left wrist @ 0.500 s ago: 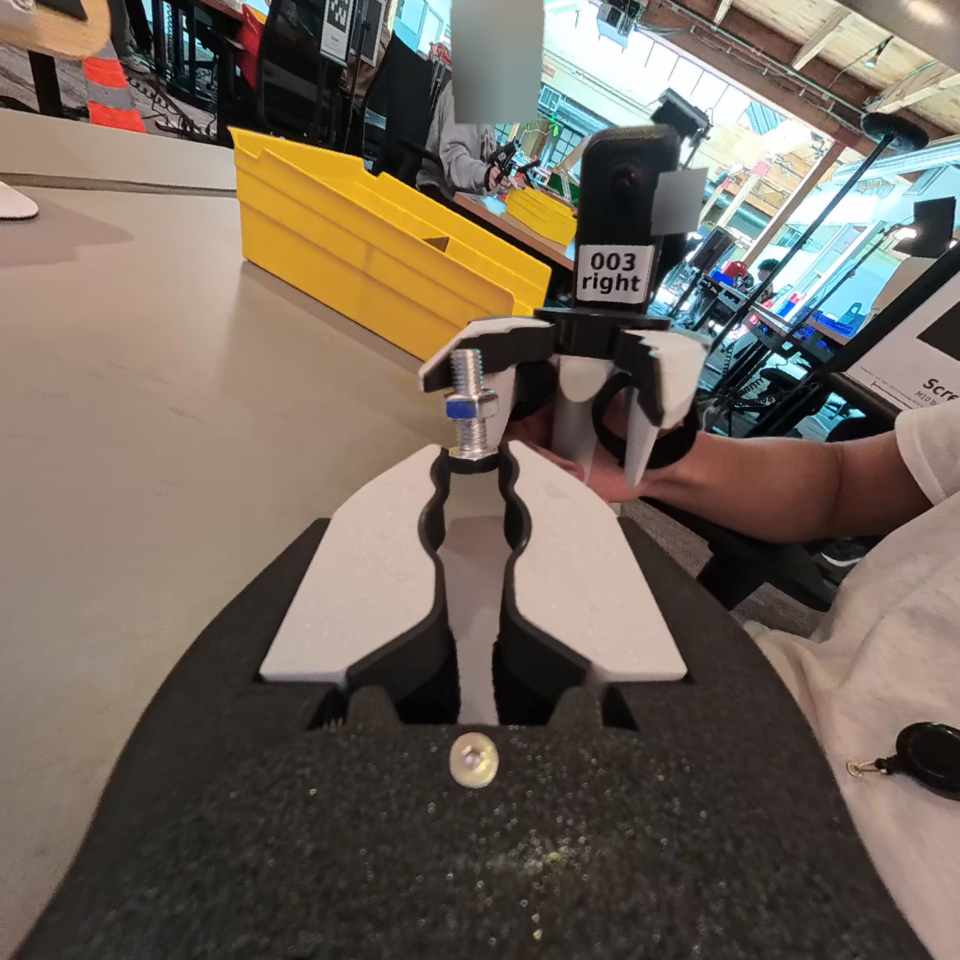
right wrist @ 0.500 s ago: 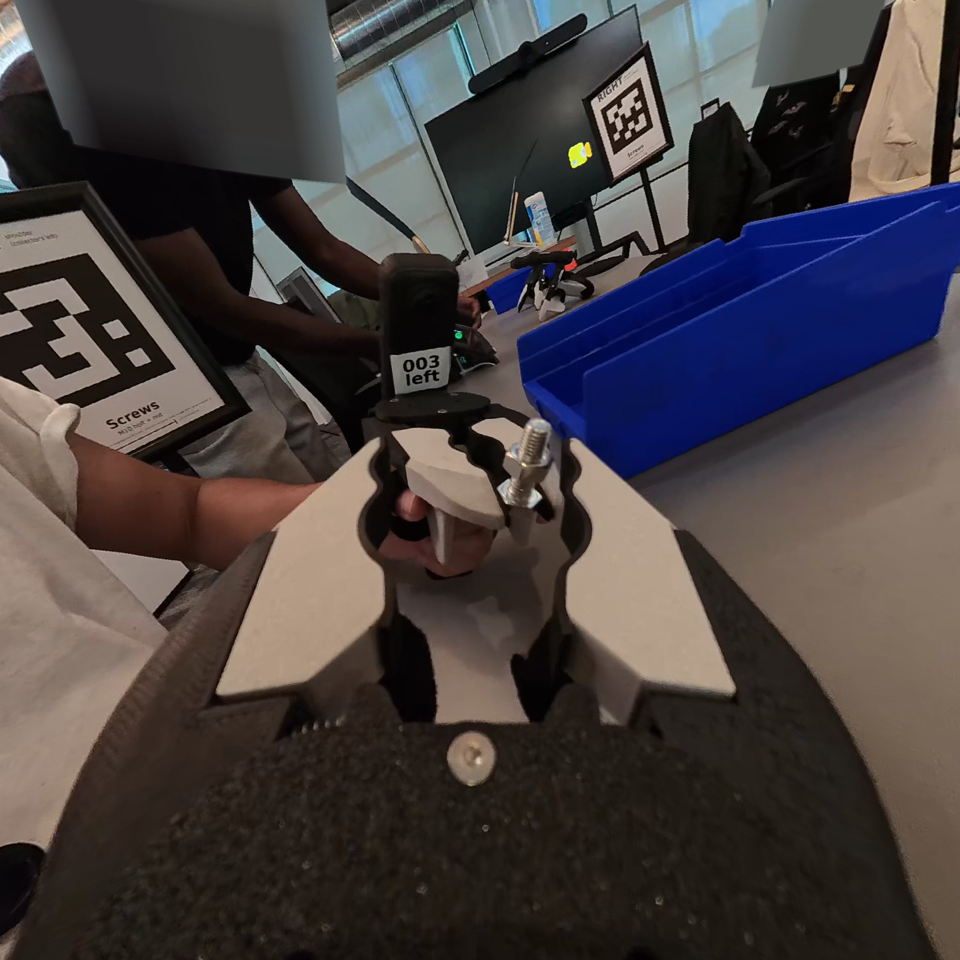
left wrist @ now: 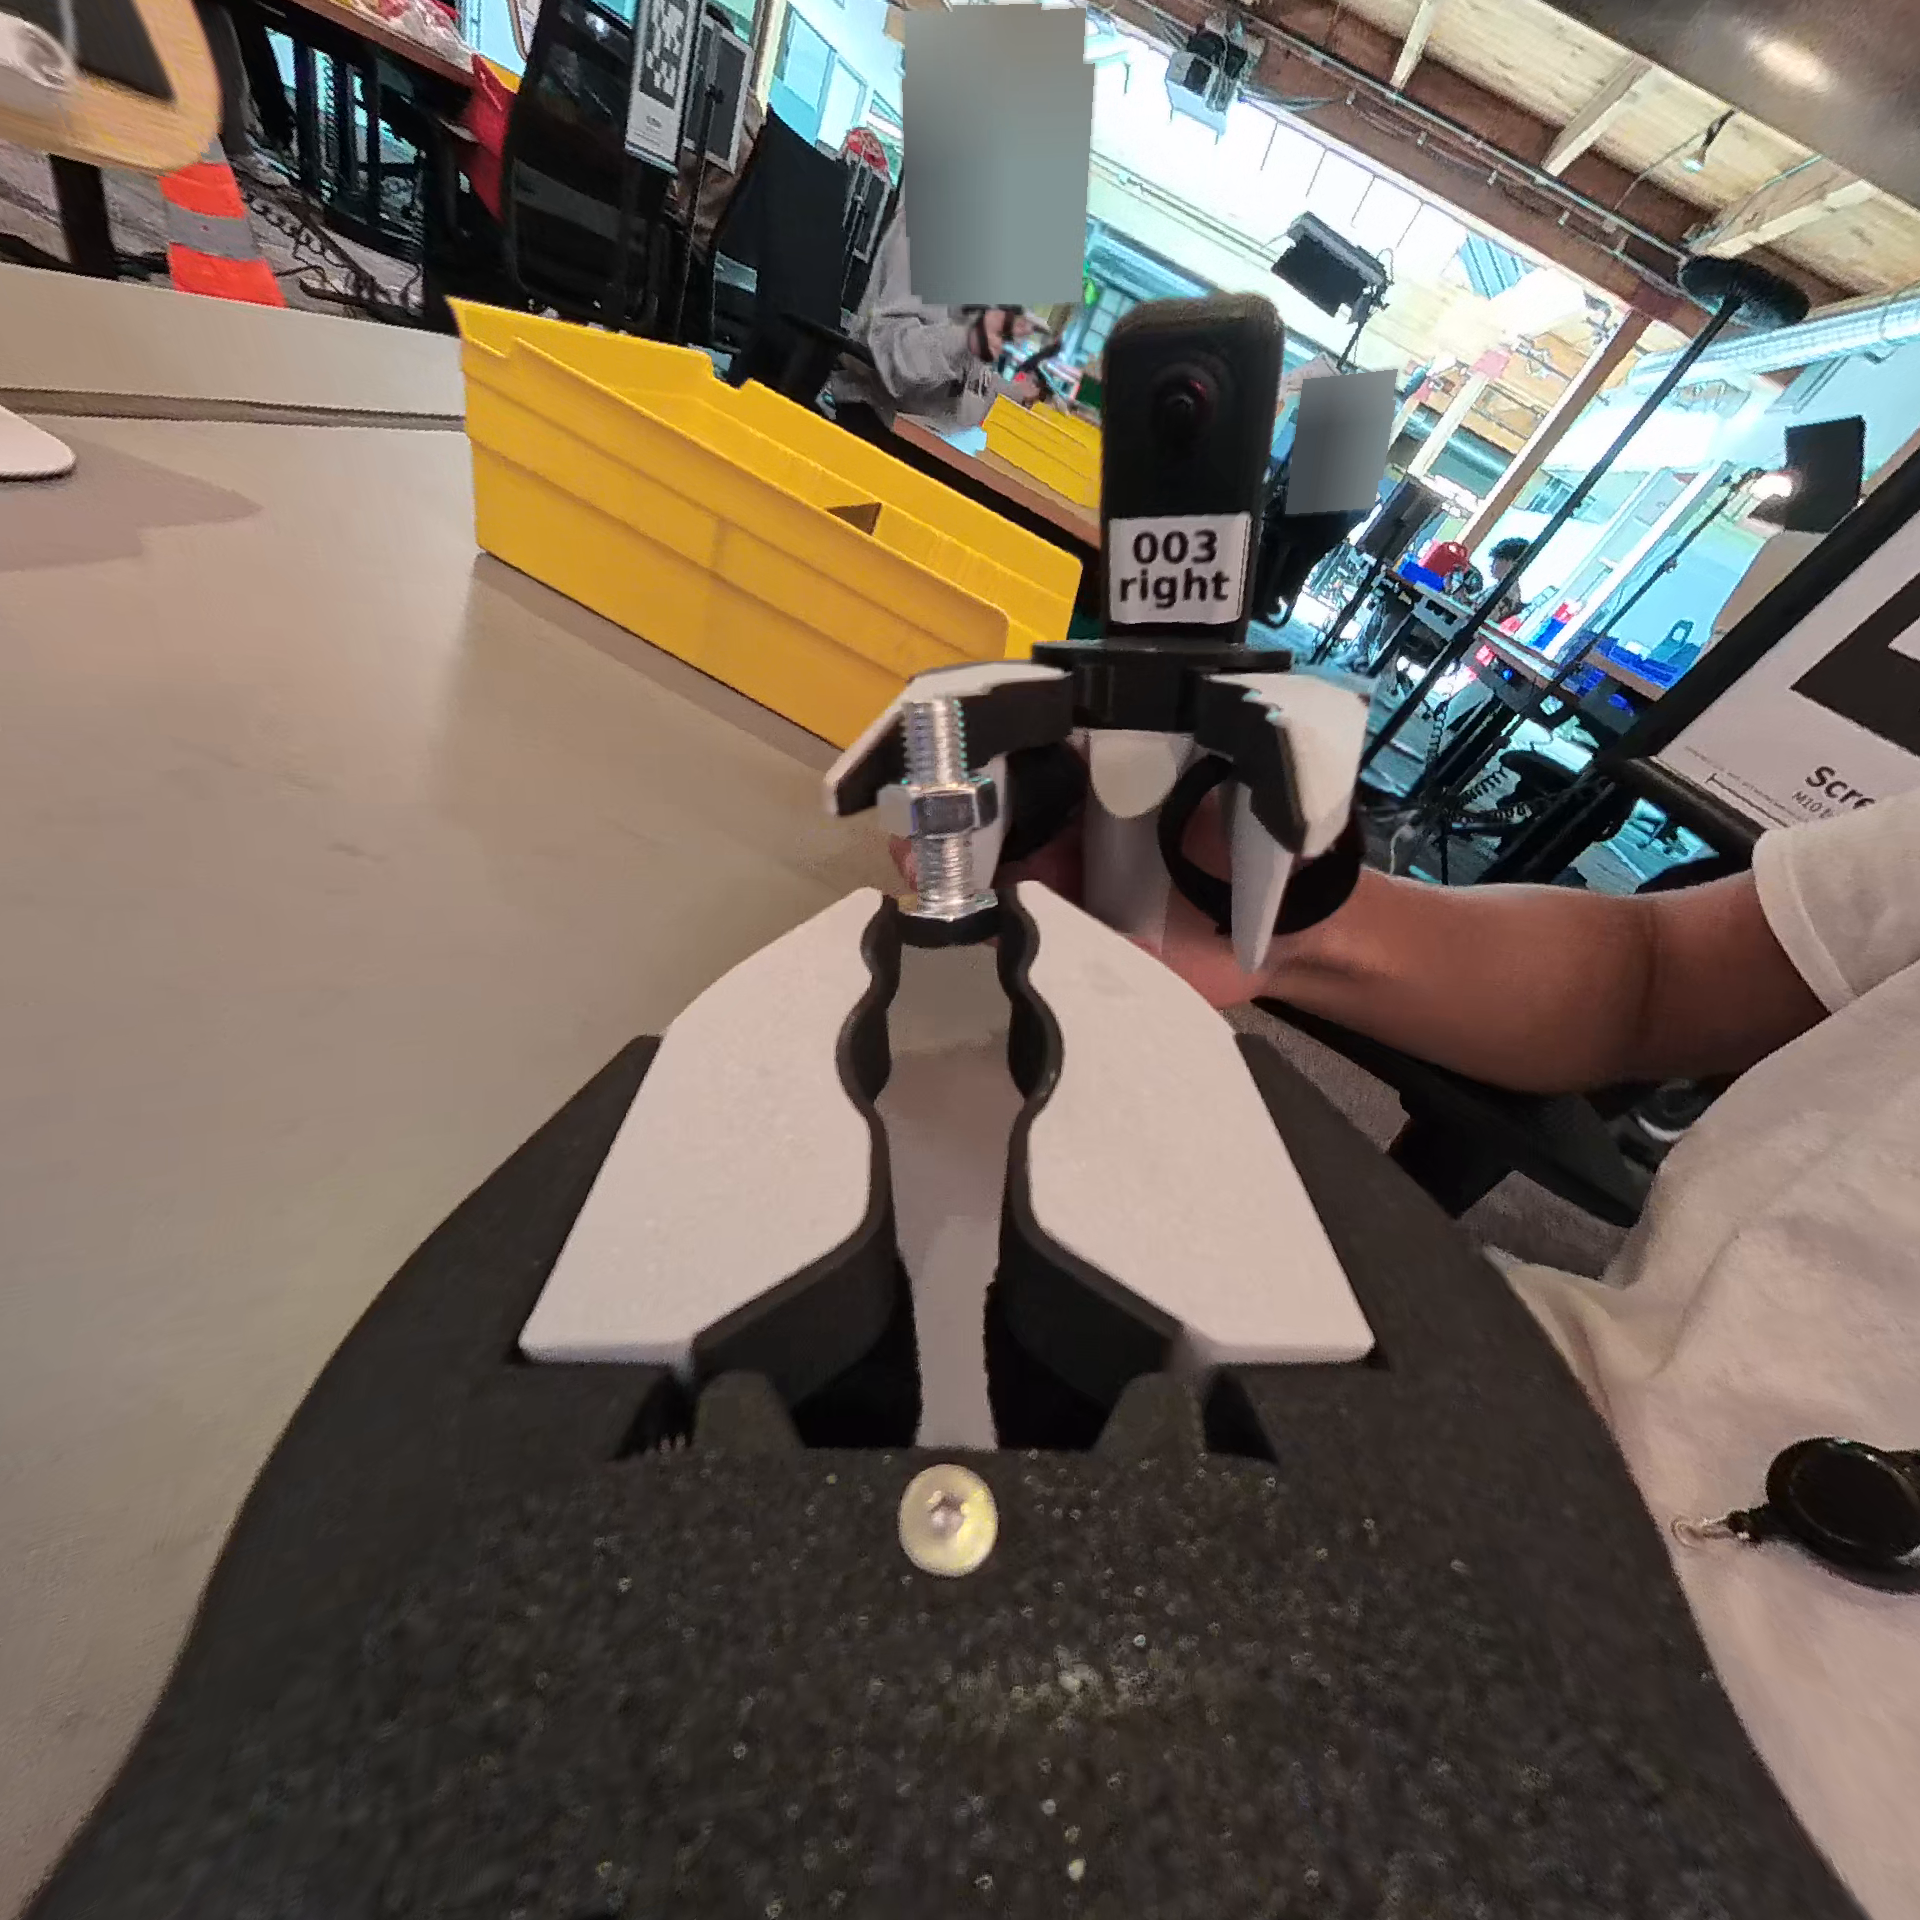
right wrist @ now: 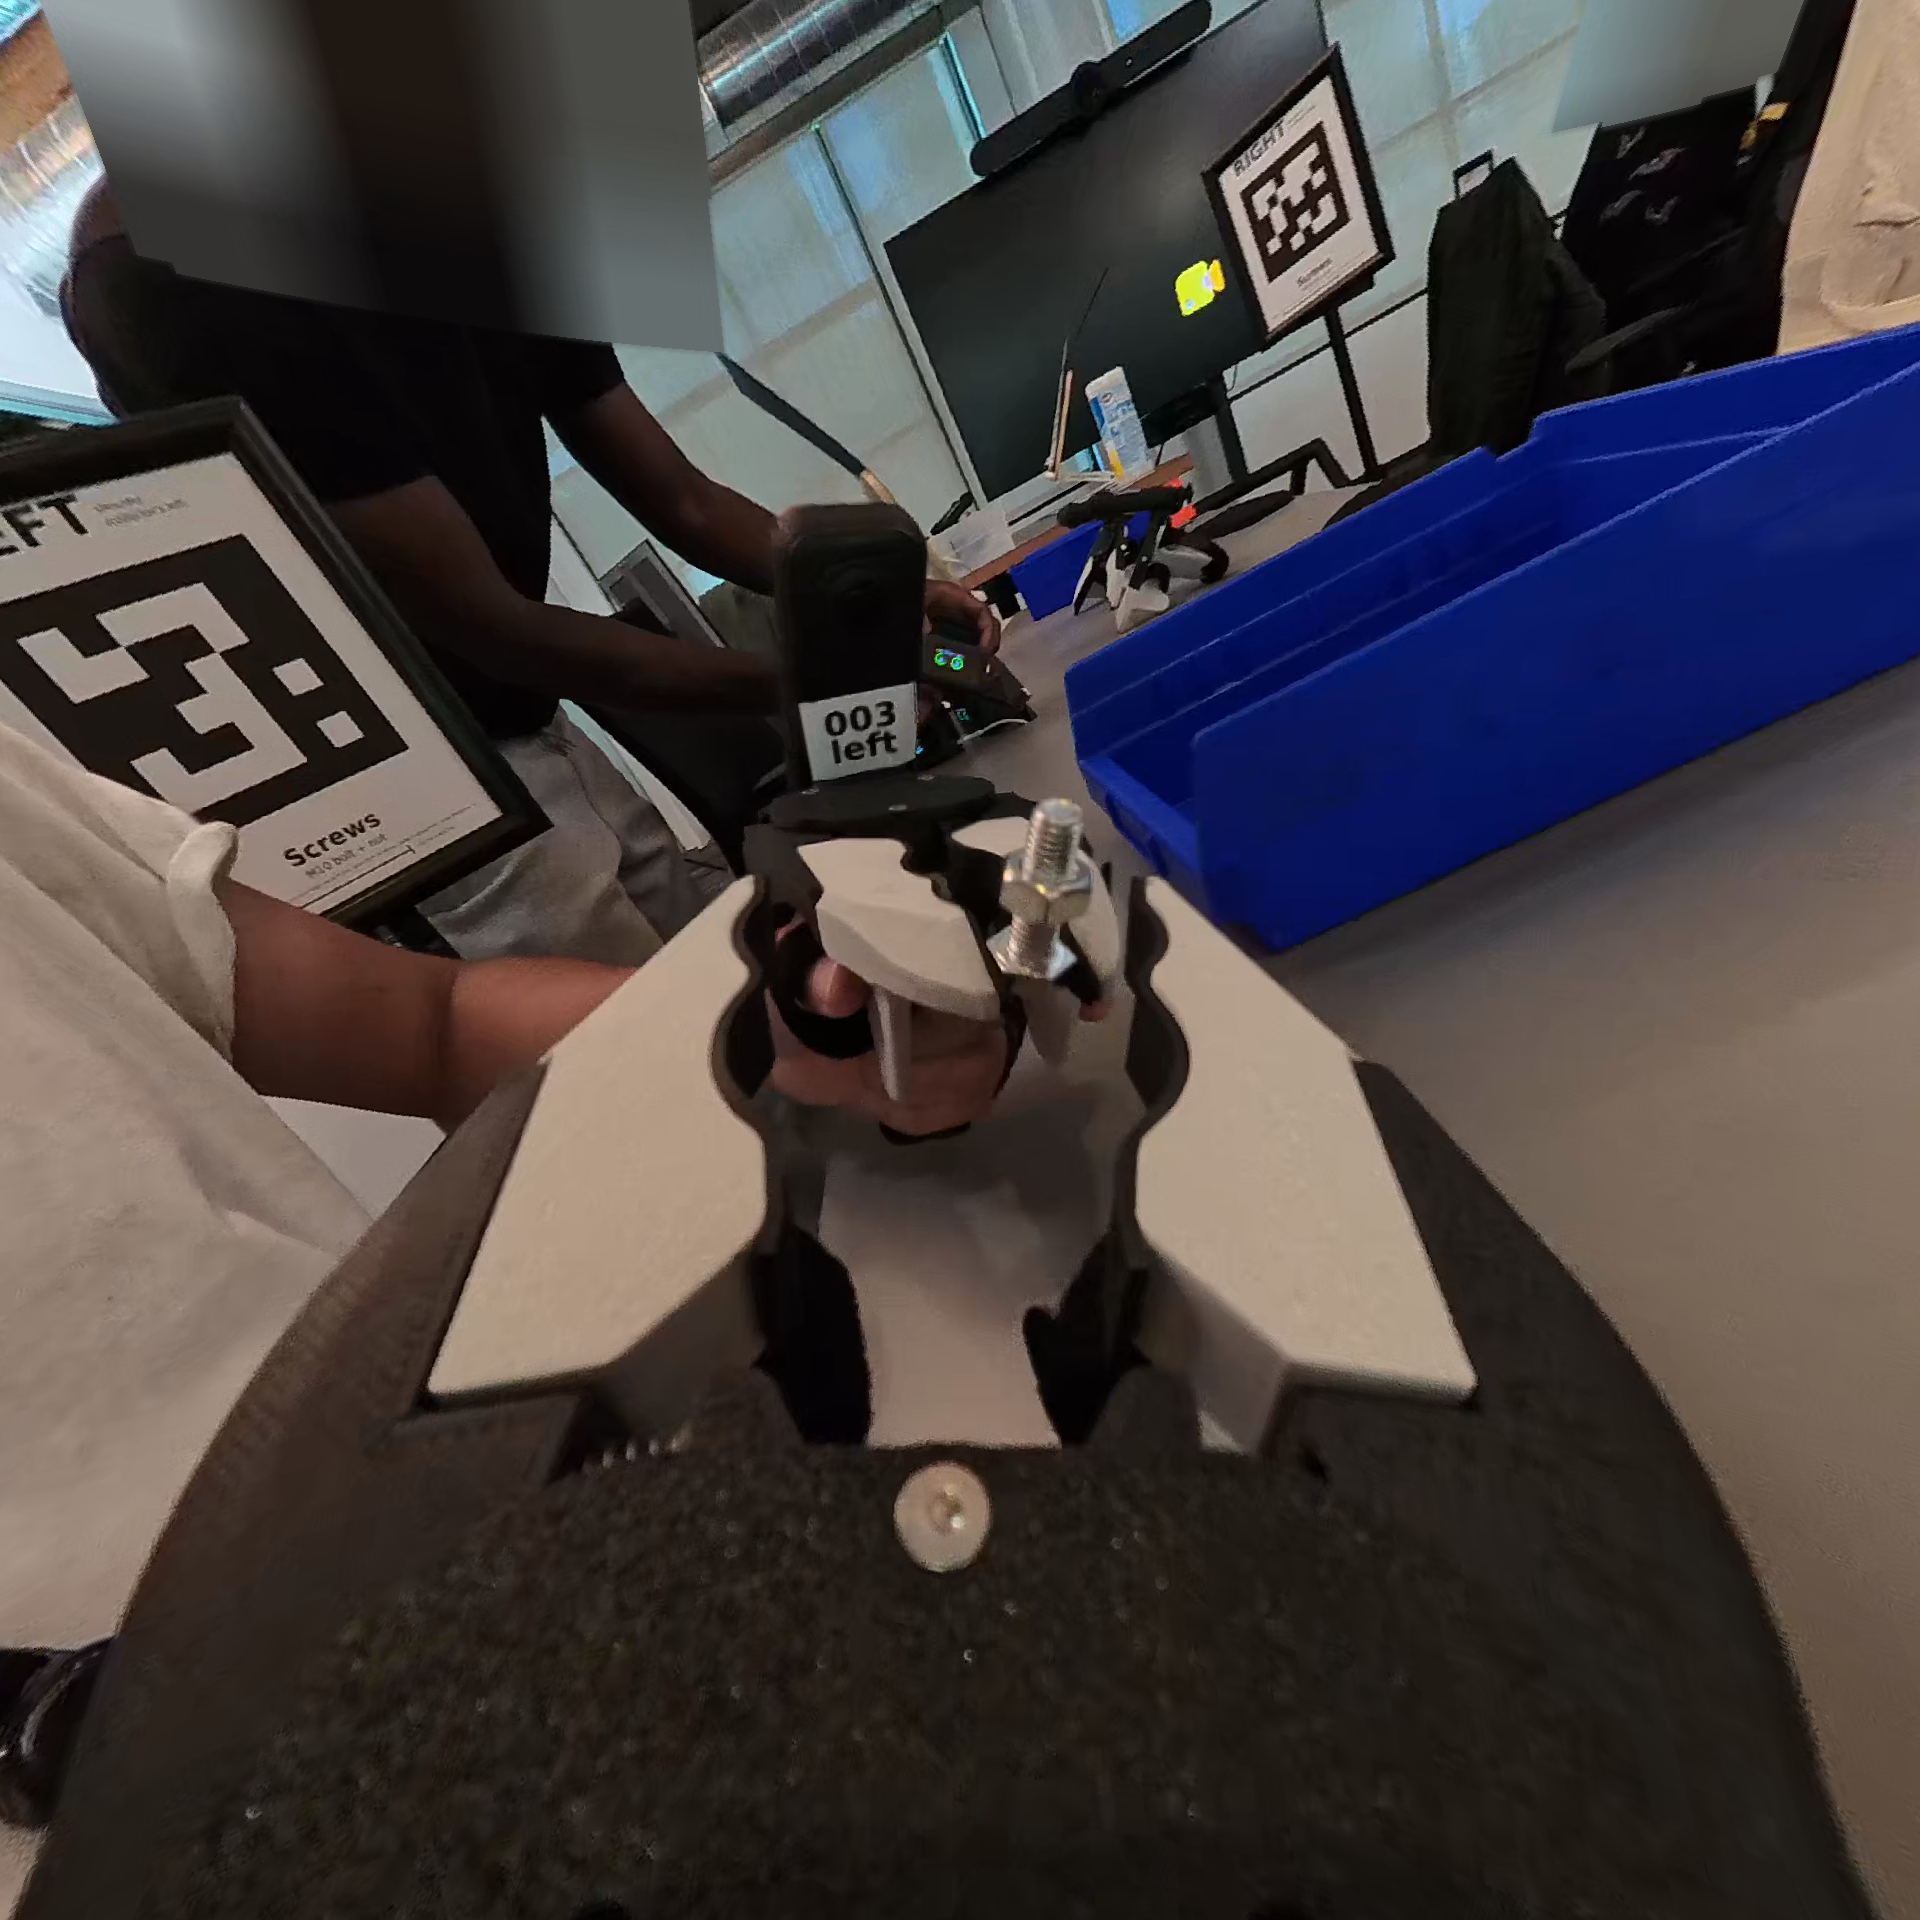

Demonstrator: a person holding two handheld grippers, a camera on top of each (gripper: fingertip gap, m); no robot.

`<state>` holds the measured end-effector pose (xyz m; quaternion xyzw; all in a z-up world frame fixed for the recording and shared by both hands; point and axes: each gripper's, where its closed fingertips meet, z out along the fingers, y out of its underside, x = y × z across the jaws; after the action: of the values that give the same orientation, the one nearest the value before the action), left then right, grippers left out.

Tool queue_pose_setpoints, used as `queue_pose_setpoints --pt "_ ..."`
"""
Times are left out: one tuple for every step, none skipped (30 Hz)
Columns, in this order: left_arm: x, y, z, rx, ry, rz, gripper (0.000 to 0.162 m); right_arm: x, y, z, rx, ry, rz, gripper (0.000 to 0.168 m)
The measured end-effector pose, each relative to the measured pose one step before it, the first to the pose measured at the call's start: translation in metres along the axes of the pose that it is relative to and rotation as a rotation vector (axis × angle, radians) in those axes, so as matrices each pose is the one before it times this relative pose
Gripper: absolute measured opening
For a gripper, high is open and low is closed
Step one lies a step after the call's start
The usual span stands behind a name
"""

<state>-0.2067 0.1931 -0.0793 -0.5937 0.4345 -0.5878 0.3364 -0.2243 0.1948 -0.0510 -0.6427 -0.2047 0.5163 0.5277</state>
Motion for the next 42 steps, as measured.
queue_pose_setpoints --pt "-0.00229 -0.00202 -0.00253 0.0121 -0.0025 -0.0134 0.018 0.00159 -0.0022 -0.00312 0.006 0.0039 0.0039 0.067" --pt "-0.00189 -0.00179 -0.00216 0.011 -0.0009 -0.0131 0.018 0.00101 -0.00171 -0.00206 0.004 0.0001 0.005 0.066" --pt "-0.00141 -0.00138 -0.00153 0.0092 0.0008 -0.0116 0.018 0.00017 -0.00097 -0.00074 0.0014 -0.0031 0.0042 0.066" --pt "-0.00076 -0.00092 -0.00084 0.0067 0.0018 -0.0089 0.018 -0.00064 0.00012 0.00042 -0.0018 -0.0062 0.002 0.066" --pt "0.00003 -0.00027 -0.00007 0.0025 0.0034 -0.0053 0.018 -0.00188 0.00078 0.00135 -0.002 -0.009 -0.0003 0.066" --pt "0.00051 0.00039 0.00059 -0.0017 0.0037 -0.0011 0.018 -0.00248 0.00088 0.00198 -0.0015 -0.0101 -0.0027 0.066" --pt "0.00077 0.00072 0.00102 -0.0036 0.0023 0.0022 0.018 -0.00267 0.00081 0.00236 -0.0011 -0.0085 -0.0045 0.066" --pt "0.00118 0.00084 0.0013 -0.003 0.0037 0.0018 0.018 -0.002 0.00101 0.00228 -0.0026 -0.0039 -0.0045 0.066" --pt "0.00169 0.00057 0.00126 -0.0019 0.0069 0.0 0.018 0.0001 0.00072 0.00181 -0.0014 0.0076 -0.0043 0.068" --pt "0.00149 0.0007 0.00133 -0.0026 0.0056 0.0014 0.018 0.0 0.00074 0.00123 -0.0015 0.0029 -0.0046 0.068" --pt "0.00129 0.00089 0.00123 -0.0045 0.003 0.0044 0.018 0.0004 0.00064 0.00082 -0.0014 0.0002 0.0043 0.068" --pt "0.00127 0.00115 0.0014 -0.0065 0.0032 0.0058 0.018 0.00004 0.00044 0.00081 -0.0006 -0.0049 0.0078 0.068" --pt "0.00111 0.00141 0.00149 -0.0081 0.0027 0.0061 0.018 -0.00066 0.00046 0.00104 -0.001 -0.0097 0.0097 0.067" --pt "0.00099 0.00077 0.00147 -0.0041 0.0016 0.0055 0.018 -0.00026 0.00014 0.00138 0.0011 -0.0041 0.0102 0.068" --pt "0.00127 0.00039 0.00121 -0.0015 0.0049 0.0025 0.018 0.00009 -0.0002 0.00106 0.0022 -0.0011 0.0026 0.068" --pt "0.00121 0.00031 0.00116 -0.0031 0.0051 0.0022 0.018 -0.00088 -0.00006 0.00078 -0.0005 -0.0062 0.0 0.068" --pt "0.00026 0.00008 0.00079 -0.0016 -0.0023 0.0066 0.018 0.0 -0.00049 -0.00027 -0.0013 -0.002 -0.002 0.067" --pt "-0.00039 0.00016 0.00022 -0.0026 -0.007 0.0085 0.018 0.00115 -0.00153 -0.0018 0.0038 0.0056 -0.0072 0.066" --pt "-0.00113 0.00036 -0.00024 -0.0042 -0.0101 0.0092 0.018 0.00269 -0.00246 -0.00306 0.0085 0.0144 -0.0065 0.064" --pt "-0.00174 0.00014 -0.0009 -0.0024 -0.0158 0.0133 0.018 0.00446 -0.0017 -0.00393 0.0 0.023 -0.0037 0.063" --pt "-0.00206 -0.00014 -0.00111 -0.0022 -0.0195 0.0172 0.018 0.00585 -0.00032 -0.00407 -0.0094 0.0308 -0.0036 0.062" --pt "-0.0029 0.00002 -0.0012 -0.0042 -0.0271 0.021 0.018 0.00731 0.00057 -0.00385 -0.0141 0.0442 -0.0039 0.061" --pt "-0.00538 0.00103 -0.00093 -0.0135 -0.0479 0.0315 0.018 0.00745 0.00095 -0.00312 -0.0187 0.0509 0.0005 0.06" --pt "-0.00761 0.00362 -0.00071 -0.0333 -0.0672 0.0551 0.018 0.00388 0.00004 -0.00214 -0.0235 0.0369 -0.0089 0.059" --pt "-0.00712 0.00597 -0.00048 -0.0515 -0.069 0.0888 0.018 0.00265 -0.00009 -0.00232 -0.0458 0.0337 -0.0337 0.058" --pt "-0.00541 0.00652 -0.00052 -0.0555 -0.0619 0.1144 0.018 0.00403 0.00058 -0.00315 -0.0681 0.0416 -0.0496 0.054" --pt "-0.00411 0.00563 -0.00078 -0.0463 -0.0552 0.1148 0.018 0.00344 0.00137 -0.00327 -0.0779 0.0321 -0.0446 0.05" --pt "-0.00293 0.00461 -0.00056 -0.0346 -0.0462 0.094 0.018 0.00283 0.0034 -0.00213 -0.0866 0.02 -0.0181 0.048" --pt "-0.00182 0.00367 -0.00005 -0.0278 -0.0359 0.0699 0.018 0.00282 0.0074 -0.00021 -0.1022 0.0132 0.03 0.048" --pt "-0.00088 0.00322 0.0003 -0.0239 -0.0281 0.0541 0.018 -0.00047 0.00943 0.00223 -0.1062 -0.0132 0.0618 0.048" --pt "-0.00048 0.00224 0.00062 -0.0192 -0.0244 0.0463 0.018 -0.00214 0.00533 0.00434 -0.0706 -0.0268 0.0759 0.048" --pt "-0.00028 0.00138 0.00062 -0.0156 -0.0226 0.0417 0.018 -0.00199 -0.00019 0.0053 -0.0143 -0.0277 0.0853 0.044" --pt "0.00016 0.00037 0.0005 -0.0122 -0.02 0.0361 0.018 -0.00236 -0.00166 0.00574 0.0191 -0.0309 0.0779 0.038" --pt "-0.00022 -0.00069 0.00005 -0.0063 -0.0222 0.0342 0.018 -0.00133 0.00044 0.00597 0.0055 -0.0299 0.0519 0.035" --pt "-0.00036 -0.00102 -0.00032 -0.0057 -0.0228 0.0337 0.018 0.00553 0.00235 0.00549 -0.0096 0.0144 0.0366 0.036" --pt "0.00032 -0.00076 -0.00008 -0.0081 -0.0141 0.0245 0.018 0.0049 0.0017 0.00474 -0.0034 0.0219 0.0174 0.037" --pt "0.00042 -0.00055 0.00001 -0.0075 -0.0095 0.0137 0.018 -0.00149 -0.00009 0.00365 0.0103 -0.0089 0.0146 0.037" --pt "0.00001 -0.0001 -0.00018 -0.0068 -0.0122 0.0133 0.018 -0.00385 -0.00132 0.00226 0.0184 -0.0206 0.0214 0.036" --pt "0.00011 0.00033 -0.0002 -0.0077 -0.0106 0.0197 0.018 -0.00176 -0.00153 0.00145 0.0179 -0.0074 0.0157 0.035" --pt "0.00038 0.00057 -0.00017 -0.0084 -0.0087 0.0219 0.018 0.00022 -0.00086 0.0008 0.0117 0.0068 0.0018 0.031" --pt "0.00024 0.0008 -0.00014 -0.0076 -0.0079 0.019 0.018 0.0007 0.0002 0.00076 0.0043 0.0092 -0.0054 0.025" --pt "0.00076 0.00088 0.00006 -0.0073 -0.0028 0.0148 0.018 -0.00129 -0.00011 0.00076 0.0052 -0.0023 -0.0015 0.021"
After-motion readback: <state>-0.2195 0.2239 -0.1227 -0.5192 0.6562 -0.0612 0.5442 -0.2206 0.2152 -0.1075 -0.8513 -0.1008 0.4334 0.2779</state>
